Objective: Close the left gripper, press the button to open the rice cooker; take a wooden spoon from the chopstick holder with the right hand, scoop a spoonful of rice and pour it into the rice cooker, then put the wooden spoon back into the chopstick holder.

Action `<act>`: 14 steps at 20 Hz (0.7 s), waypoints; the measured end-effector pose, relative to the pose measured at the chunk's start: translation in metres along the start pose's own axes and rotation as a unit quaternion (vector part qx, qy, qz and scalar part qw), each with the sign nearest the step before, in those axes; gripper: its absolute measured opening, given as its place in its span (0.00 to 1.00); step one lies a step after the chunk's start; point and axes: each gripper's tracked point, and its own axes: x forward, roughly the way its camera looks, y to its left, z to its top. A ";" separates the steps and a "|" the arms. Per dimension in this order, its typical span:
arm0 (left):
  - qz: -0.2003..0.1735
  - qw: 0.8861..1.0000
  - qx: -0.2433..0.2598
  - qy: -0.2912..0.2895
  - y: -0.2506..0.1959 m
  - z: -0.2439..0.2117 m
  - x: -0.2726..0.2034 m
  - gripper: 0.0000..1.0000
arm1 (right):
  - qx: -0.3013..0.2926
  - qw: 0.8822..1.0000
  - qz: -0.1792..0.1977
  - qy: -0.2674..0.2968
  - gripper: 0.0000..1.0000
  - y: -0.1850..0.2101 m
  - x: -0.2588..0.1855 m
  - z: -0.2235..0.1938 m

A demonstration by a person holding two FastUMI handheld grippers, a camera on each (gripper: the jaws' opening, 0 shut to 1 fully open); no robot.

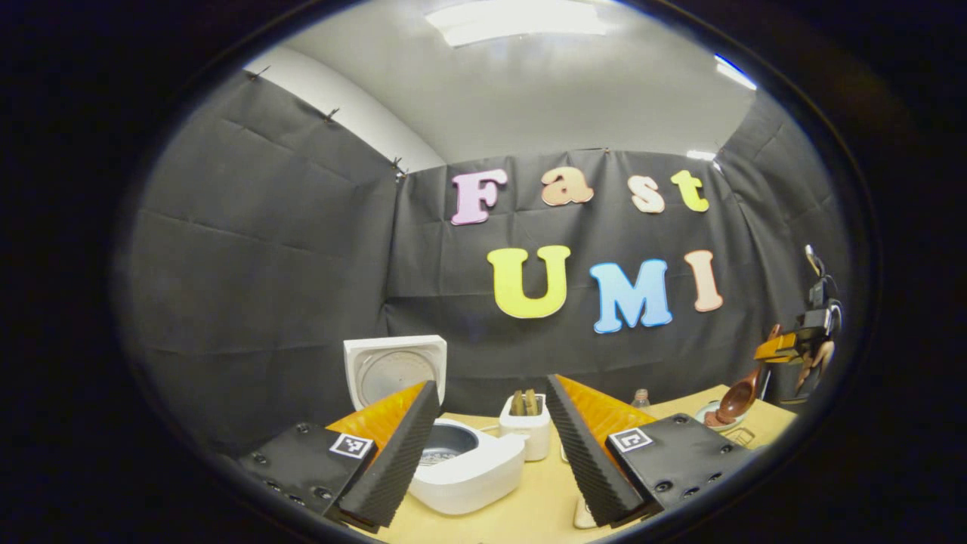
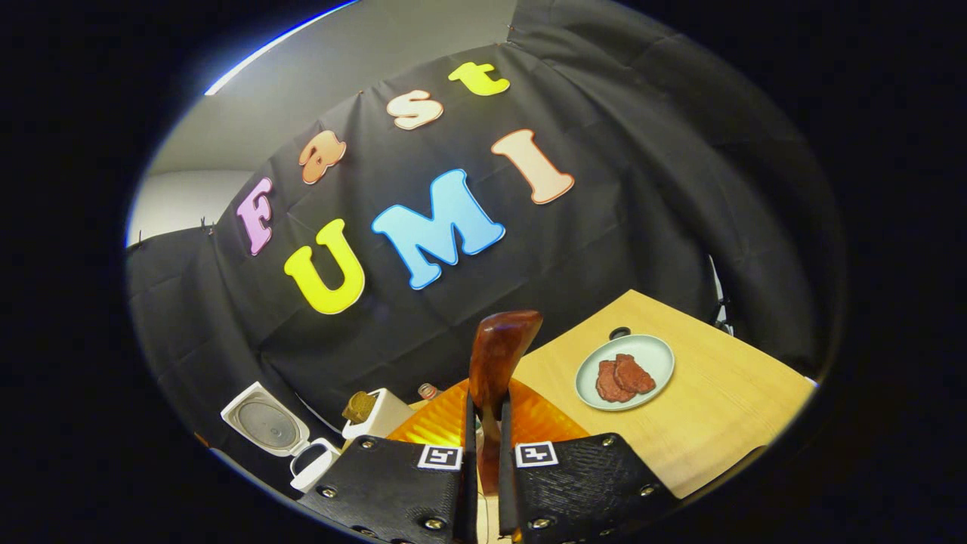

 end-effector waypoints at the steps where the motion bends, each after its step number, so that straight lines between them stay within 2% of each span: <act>1: -0.003 1.000 0.000 0.001 -0.005 0.001 0.000 0.98 | -0.001 1.000 -0.008 0.001 0.11 -0.010 -0.001 -0.002; 9: -0.019 1.000 0.014 0.006 -0.029 0.001 -0.003 0.98 | -0.016 0.998 -0.053 0.027 0.11 -0.067 -0.005 -0.034; 14: -0.007 0.999 0.037 0.011 -0.022 0.000 -0.011 0.98 | -0.046 0.995 -0.068 0.050 0.11 -0.089 0.001 -0.064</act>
